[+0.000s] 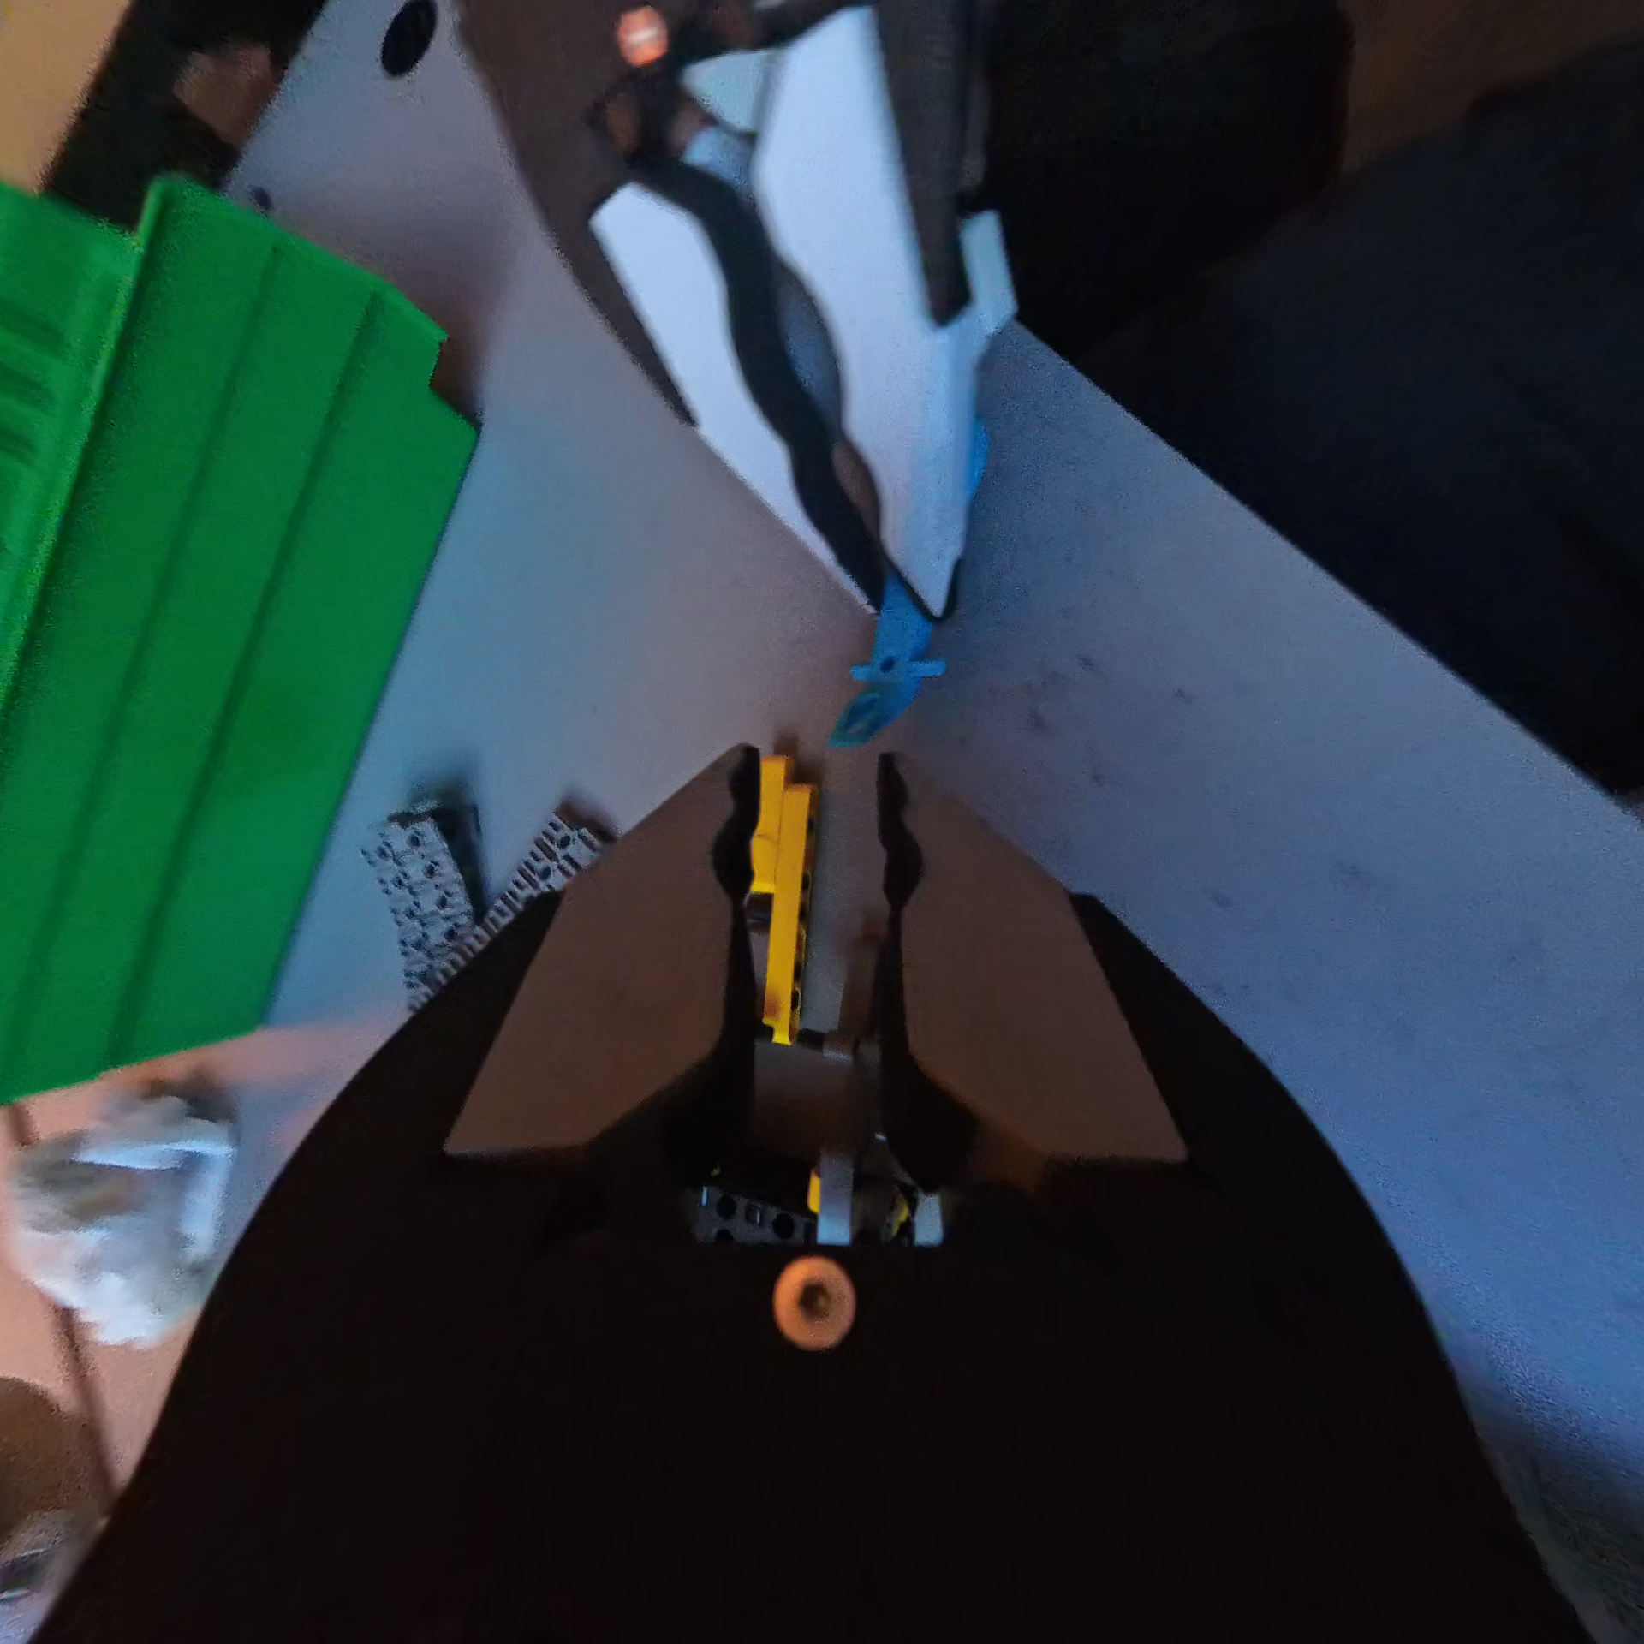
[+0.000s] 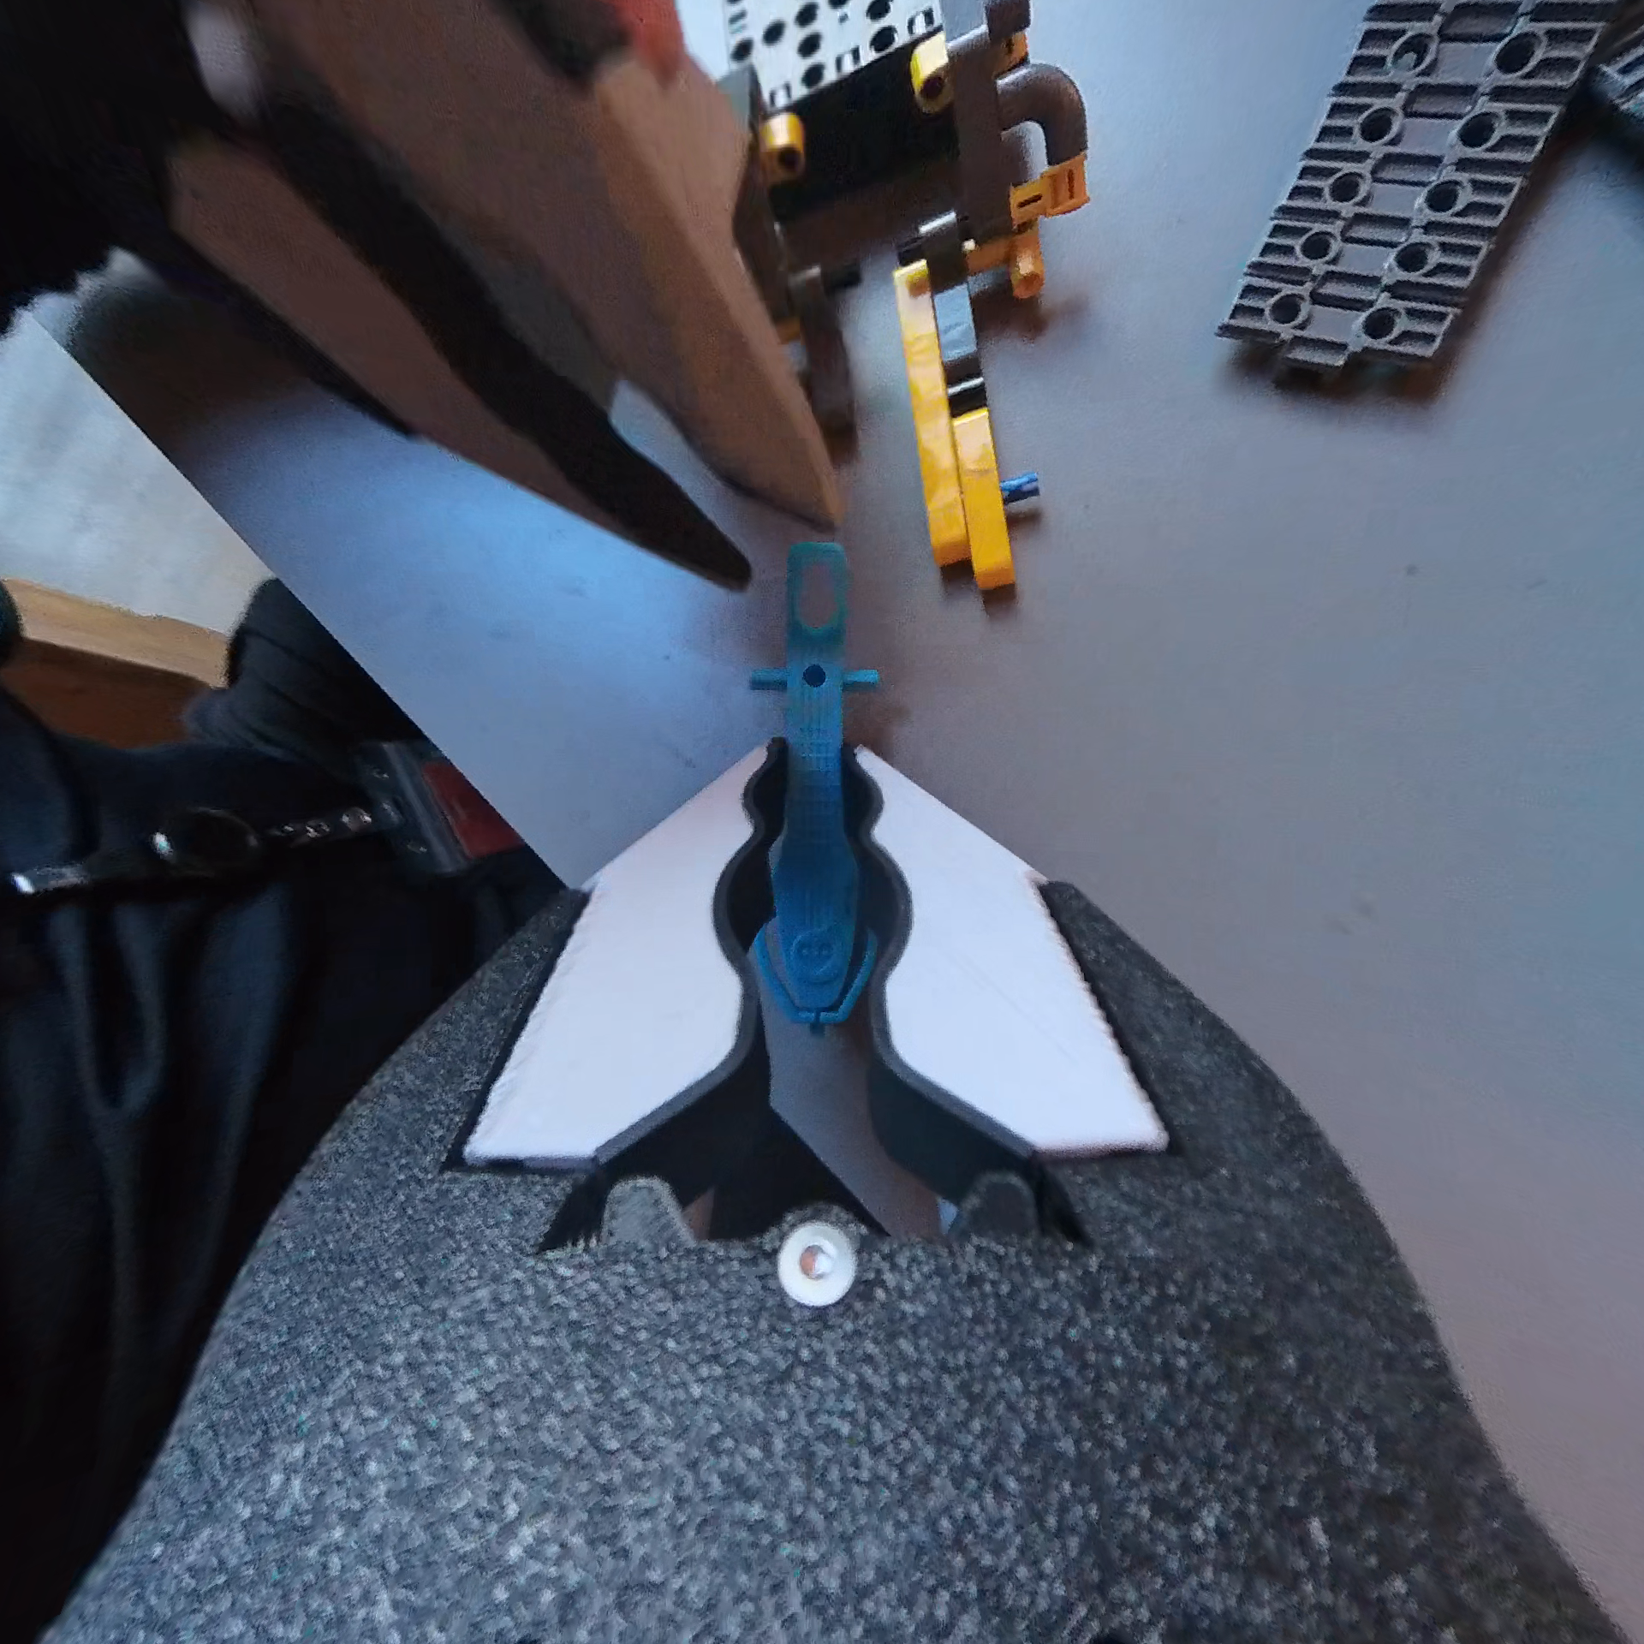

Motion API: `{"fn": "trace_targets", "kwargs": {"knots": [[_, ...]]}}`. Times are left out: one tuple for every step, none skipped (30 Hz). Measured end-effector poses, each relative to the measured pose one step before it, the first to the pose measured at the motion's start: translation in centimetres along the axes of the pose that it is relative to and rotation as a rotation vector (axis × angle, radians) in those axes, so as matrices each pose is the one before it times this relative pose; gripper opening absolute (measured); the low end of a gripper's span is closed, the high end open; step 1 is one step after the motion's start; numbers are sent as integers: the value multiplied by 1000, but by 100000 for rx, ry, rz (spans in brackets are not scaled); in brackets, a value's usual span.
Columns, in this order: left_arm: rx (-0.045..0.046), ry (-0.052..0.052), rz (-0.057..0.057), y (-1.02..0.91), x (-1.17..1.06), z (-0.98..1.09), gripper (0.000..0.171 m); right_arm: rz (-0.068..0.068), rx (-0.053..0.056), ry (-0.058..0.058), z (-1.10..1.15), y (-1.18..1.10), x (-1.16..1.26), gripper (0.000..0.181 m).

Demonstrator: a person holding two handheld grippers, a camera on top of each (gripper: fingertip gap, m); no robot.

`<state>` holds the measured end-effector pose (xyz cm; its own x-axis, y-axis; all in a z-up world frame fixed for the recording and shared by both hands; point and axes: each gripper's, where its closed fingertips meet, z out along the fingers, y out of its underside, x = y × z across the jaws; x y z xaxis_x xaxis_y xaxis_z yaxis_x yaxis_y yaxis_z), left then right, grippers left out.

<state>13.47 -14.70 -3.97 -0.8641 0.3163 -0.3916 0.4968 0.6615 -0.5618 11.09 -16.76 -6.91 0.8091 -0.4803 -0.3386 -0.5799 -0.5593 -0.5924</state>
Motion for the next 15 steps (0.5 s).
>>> {"fn": "trace_targets", "kwargs": {"knots": [[-2178,-1566,6253,108,568,243,22,1696,492,-1700,101,-181,-257,10],[-3402,-536,4878,276,657,341,22,1315,129,-1688,125,-76,-282,10],[-3634,-2094,3549,359,313,336,21,1195,-70,-1744,164,29,-289,10],[-3267,-2813,3037,374,118,282,19,1198,-55,-1483,194,55,-217,10],[-1970,-3498,2709,259,-35,179,14,1331,-164,-1130,222,119,-111,10],[-201,-4232,2261,50,-177,84,5,1562,255,-1024,166,69,-56,10],[861,-3068,1873,-47,-38,33,5,1482,595,-908,131,21,-14,10],[-674,-970,703,207,235,88,4,982,559,-803,126,36,-18,10],[-357,-1123,424,180,196,105,3,333,941,-552,89,-37,-57,10],[45,-1083,528,128,182,53,3,-771,1240,-84,48,-95,-61,10],[232,-1971,318,93,-55,-32,3,-2715,1461,438,16,-143,-89,11],[-148,-499,-82,122,45,-64,2,-4956,1410,1725,8,-156,-66,12],[-499,773,-471,160,133,-56,0,-7003,1082,2960,27,-116,-61,21],[101,1842,-781,86,244,-35,0,-8298,864,3181,59,-154,-194,30],[994,2077,-1155,-14,296,18,0,-8576,401,3599,61,-107,-190,31]]}}
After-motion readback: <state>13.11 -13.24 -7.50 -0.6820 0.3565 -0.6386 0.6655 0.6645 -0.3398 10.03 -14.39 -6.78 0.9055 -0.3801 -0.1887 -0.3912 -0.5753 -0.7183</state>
